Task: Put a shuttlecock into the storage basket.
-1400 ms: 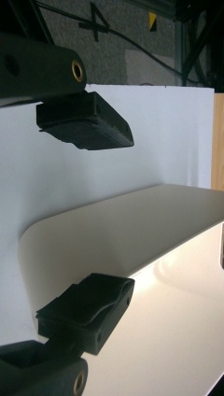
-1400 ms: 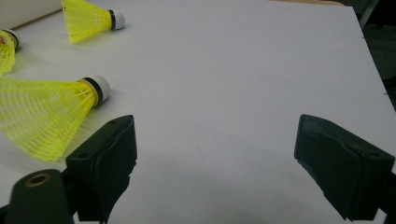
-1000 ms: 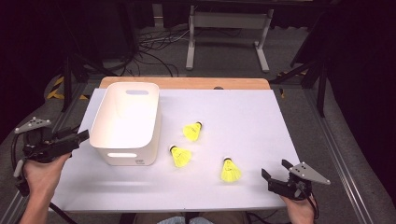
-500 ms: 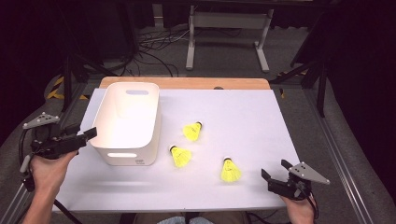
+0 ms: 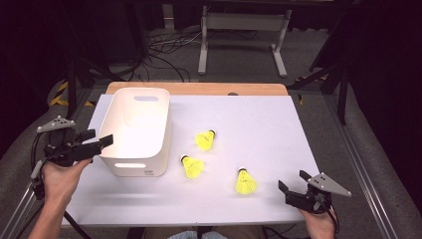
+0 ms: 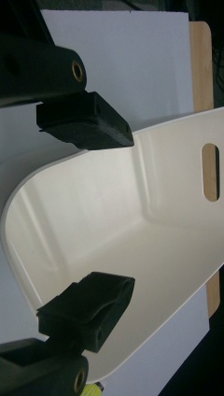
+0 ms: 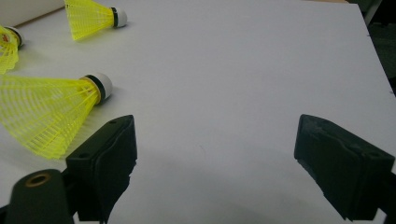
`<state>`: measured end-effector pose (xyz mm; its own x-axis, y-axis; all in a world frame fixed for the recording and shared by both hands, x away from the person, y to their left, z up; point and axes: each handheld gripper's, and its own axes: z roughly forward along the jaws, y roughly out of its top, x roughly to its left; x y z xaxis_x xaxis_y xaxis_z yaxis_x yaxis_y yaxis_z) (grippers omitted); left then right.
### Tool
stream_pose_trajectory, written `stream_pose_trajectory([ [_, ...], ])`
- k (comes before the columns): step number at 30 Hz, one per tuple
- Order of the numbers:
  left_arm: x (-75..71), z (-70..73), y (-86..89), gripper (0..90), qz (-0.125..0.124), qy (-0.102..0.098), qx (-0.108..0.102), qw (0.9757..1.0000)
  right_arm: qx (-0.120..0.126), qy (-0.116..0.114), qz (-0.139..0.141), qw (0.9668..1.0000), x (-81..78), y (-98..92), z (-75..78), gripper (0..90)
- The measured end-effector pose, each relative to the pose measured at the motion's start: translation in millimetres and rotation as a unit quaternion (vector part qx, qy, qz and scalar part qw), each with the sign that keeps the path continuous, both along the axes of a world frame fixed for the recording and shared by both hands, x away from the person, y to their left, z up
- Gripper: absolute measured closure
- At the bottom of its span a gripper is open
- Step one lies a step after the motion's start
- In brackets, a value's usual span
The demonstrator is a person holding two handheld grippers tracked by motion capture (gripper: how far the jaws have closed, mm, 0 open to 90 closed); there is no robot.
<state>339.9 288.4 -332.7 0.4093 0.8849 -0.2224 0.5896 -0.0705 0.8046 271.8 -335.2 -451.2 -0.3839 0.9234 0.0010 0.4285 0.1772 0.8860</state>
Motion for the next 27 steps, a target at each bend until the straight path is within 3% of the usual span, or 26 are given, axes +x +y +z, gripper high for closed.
stream_pose_trajectory([
  [27, 7.5, 4.5, -29.3, 28.8, -0.033, 0.002, 0.011, 0.9994, 0.0, 0.002, 0.006, 1.0, 0.1, 0.3, -0.2, 13.7],
])
